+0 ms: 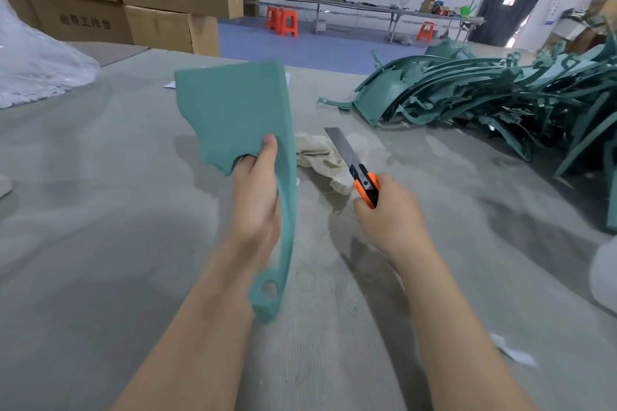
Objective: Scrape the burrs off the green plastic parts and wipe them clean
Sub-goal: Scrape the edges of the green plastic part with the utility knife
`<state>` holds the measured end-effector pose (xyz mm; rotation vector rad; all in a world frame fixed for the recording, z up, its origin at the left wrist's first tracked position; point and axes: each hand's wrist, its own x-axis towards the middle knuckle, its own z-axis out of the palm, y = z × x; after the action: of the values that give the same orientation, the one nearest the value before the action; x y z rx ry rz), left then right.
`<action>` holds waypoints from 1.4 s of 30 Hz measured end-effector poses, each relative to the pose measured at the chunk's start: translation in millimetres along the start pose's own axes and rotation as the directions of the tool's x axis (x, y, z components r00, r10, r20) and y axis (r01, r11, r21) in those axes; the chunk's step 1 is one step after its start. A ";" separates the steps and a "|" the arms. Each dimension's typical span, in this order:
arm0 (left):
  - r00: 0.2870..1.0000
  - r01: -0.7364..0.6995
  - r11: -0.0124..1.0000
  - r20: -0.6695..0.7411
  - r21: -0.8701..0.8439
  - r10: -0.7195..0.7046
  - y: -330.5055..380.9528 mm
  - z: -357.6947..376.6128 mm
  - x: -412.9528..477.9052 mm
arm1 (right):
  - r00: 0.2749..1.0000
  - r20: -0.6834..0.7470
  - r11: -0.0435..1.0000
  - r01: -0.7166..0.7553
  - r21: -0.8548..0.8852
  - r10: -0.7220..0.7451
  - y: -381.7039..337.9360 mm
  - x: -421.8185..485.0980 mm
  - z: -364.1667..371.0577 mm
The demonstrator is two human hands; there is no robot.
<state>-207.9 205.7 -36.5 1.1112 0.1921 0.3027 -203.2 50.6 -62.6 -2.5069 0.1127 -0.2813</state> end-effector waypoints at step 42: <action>0.976 -0.039 0.936 0.213 0.351 -0.040 -17.1 1.1 2.6 | 0.986 0.084 0.987 0.139 0.080 -0.145 10.8 4.4 -2.4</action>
<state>-202.7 198.7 -51.4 1.4925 0.0517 0.1451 -199.6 39.8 -66.2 -2.4530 -0.1111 -0.2263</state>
